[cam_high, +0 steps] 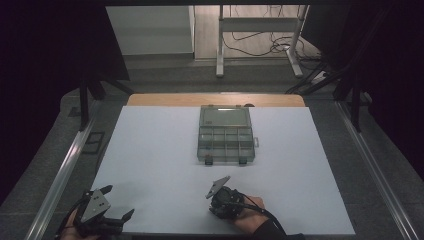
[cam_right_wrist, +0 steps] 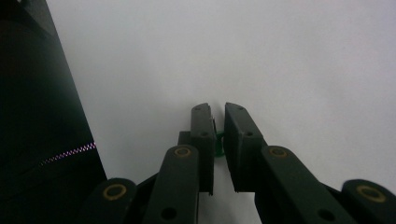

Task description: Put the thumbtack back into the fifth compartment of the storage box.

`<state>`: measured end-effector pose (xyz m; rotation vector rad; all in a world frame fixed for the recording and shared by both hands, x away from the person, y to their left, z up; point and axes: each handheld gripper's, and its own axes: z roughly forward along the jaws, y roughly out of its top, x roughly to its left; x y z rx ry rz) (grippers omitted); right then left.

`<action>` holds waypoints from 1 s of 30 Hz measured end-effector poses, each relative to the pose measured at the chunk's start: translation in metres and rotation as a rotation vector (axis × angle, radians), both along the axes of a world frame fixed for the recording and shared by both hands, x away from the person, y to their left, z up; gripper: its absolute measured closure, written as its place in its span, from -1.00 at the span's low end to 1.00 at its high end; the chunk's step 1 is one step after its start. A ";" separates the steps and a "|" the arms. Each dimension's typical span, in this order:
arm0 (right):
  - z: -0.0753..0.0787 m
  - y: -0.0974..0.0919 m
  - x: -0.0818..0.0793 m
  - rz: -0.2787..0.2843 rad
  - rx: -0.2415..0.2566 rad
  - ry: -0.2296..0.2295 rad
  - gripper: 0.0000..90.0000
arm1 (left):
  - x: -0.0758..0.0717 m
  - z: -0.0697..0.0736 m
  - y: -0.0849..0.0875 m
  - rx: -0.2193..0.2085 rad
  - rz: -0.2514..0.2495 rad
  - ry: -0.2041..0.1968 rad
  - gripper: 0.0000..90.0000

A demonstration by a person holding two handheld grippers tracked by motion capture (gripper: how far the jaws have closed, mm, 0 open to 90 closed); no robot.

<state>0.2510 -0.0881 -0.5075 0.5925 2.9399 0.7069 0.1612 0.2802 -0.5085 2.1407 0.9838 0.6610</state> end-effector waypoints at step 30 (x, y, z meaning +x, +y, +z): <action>0.021 -0.012 0.013 -0.083 0.104 -0.033 0.83 | 0.000 0.000 -0.001 0.015 -0.008 0.000 -0.97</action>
